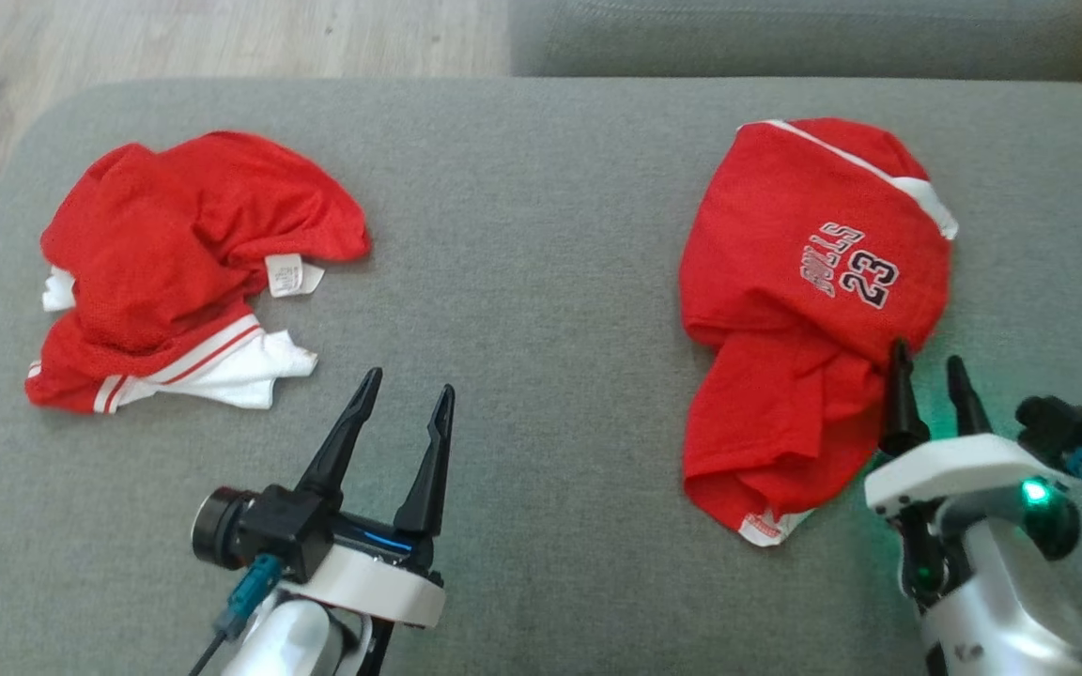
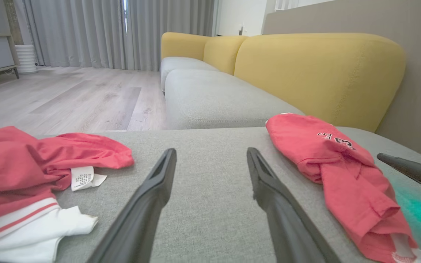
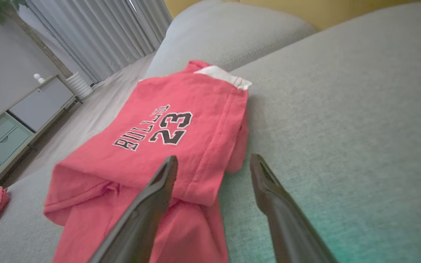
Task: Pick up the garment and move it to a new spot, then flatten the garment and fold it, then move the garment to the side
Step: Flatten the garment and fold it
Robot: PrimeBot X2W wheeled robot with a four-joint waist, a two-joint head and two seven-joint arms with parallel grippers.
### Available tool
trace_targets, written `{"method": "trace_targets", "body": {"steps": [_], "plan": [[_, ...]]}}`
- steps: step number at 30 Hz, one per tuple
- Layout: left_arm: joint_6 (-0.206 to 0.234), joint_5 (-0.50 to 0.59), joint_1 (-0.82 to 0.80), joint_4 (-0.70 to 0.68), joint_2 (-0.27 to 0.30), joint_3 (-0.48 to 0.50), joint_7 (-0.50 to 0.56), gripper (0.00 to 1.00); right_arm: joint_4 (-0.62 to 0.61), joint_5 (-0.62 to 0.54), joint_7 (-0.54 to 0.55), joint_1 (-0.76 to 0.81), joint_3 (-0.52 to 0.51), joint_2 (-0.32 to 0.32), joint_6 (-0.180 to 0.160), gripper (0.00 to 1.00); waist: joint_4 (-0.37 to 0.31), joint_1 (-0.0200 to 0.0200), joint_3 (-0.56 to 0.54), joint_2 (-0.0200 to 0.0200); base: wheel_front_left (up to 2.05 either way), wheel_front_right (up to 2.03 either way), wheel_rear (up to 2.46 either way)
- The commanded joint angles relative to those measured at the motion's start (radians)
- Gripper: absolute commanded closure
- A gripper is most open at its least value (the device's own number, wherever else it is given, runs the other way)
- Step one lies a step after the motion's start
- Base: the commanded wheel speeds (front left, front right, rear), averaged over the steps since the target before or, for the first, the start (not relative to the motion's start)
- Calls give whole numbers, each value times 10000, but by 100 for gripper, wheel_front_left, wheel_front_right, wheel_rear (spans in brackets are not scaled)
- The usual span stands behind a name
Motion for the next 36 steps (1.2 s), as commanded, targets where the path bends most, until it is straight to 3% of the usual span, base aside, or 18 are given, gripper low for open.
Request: {"method": "trace_targets", "body": {"steps": [1,6,7,8,9,19,24,28,32,36], "plan": [[-104,127,-436,-183,-30,426,-95,0,239,282,-11,-545,370,-43,75,0,108,-2,126,0,0,0,0],[-327,329,-446,7,-238,616,-95,0,1416,1034,-103,-1225,925,-43,75,0,201,-2,230,0,0,0,0],[-363,370,-438,40,-274,656,-95,0,1539,1098,-121,-1297,1029,-43,75,32,212,-2,224,0,0,0,0],[-397,408,-424,71,-310,693,-95,0,1593,1137,-138,-1355,1129,-43,75,94,218,-2,210,0,0,0,0],[-427,436,-403,103,-346,734,-95,0,1600,1119,-151,-1401,1175,-43,75,100,218,-2,189,0,0,0,0],[-652,607,-168,379,-657,1086,-95,0,-491,-762,-166,-881,954,-43,75,100,127,-2,-250,0,0,0,0],[-773,592,-73,462,-870,1287,-95,0,-1597,-1124,-166,-982,1723,-43,75,100,235,-2,-567,0,0,0,0],[-862,638,35,484,-1062,1412,-95,0,-1869,-986,-31,-2098,3065,-43,75,100,628,-2,-819,0,0,0,0],[-926,683,173,534,-1175,1477,-95,0,-2032,-108,98,-3465,4039,-43,75,100,979,-2,-987,0,0,0,0],[-956,720,351,558,-1238,1607,-95,0,-2146,568,7,-4786,4422,-43,75,100,1172,-2,-1127,0,0,0,0]]}}
